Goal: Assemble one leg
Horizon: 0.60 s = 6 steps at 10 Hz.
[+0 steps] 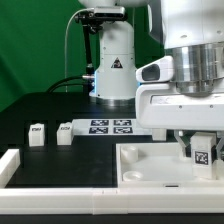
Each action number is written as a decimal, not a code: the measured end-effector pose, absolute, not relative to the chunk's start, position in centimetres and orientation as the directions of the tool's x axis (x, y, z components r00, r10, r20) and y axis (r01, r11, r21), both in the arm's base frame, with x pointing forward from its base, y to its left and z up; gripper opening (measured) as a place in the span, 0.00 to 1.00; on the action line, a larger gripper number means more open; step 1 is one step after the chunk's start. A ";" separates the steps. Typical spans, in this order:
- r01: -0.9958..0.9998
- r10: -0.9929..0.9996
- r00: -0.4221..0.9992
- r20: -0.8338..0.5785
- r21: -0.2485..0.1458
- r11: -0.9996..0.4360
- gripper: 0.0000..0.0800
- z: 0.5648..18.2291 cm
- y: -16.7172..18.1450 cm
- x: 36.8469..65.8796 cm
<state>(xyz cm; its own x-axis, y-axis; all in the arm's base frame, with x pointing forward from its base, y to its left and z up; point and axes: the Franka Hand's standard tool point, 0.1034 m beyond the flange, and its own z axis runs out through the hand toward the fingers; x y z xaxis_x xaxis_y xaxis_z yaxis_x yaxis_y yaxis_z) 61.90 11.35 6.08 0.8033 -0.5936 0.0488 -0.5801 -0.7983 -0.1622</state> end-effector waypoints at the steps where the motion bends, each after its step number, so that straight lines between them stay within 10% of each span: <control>1: -0.702 -0.714 0.700 0.012 -0.175 -0.690 0.36 5.9 11.4 61.8; 6: -0.932 -0.939 0.336 -0.073 -0.166 -0.321 0.36 5.9 11.6 61.6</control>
Offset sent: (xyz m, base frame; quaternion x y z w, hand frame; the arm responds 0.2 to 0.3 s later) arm -0.0014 0.0024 -0.0017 -0.0306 0.0182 0.2309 0.9723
